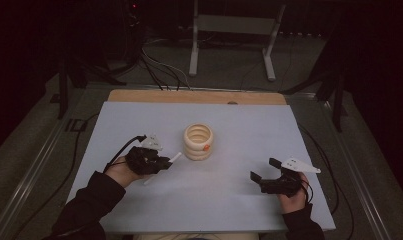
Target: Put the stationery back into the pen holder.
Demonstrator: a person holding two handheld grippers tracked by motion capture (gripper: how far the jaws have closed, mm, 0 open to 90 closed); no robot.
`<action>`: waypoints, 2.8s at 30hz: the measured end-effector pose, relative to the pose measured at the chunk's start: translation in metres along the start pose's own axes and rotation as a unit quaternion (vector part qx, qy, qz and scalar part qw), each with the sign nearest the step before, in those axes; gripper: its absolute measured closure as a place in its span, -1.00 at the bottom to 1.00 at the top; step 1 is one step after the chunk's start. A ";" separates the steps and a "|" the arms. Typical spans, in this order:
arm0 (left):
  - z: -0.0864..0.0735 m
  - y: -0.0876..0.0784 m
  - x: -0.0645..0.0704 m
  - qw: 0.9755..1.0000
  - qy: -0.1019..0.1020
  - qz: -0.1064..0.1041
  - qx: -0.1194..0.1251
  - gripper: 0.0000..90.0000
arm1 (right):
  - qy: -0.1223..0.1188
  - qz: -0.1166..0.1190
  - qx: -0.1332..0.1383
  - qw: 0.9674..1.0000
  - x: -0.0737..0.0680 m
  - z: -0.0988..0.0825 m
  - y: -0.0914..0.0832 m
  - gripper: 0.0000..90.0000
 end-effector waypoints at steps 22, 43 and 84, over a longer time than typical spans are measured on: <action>0.040 -0.018 -0.014 0.993 -0.010 0.027 0.113 0.77 | 0.001 0.000 0.003 1.000 0.000 0.001 -0.001 -1.00; 0.092 -0.021 -0.026 0.982 -0.007 0.048 0.184 0.77 | -0.003 0.001 0.004 1.000 -0.001 0.001 -0.002 -1.00; 0.139 0.012 -0.065 0.946 -0.032 0.060 0.316 0.77 | -0.001 0.004 0.006 1.000 -0.001 0.002 -0.003 -1.00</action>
Point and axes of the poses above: each handheld gripper's, and its own axes: y roughly forward along the jaws, z roughly out of its top, x roughly to its right, the point moved 9 cm from there along y, roughly forward along the jaws, and after that the axes turned 11 degrees about y, right-handed, at the moved point
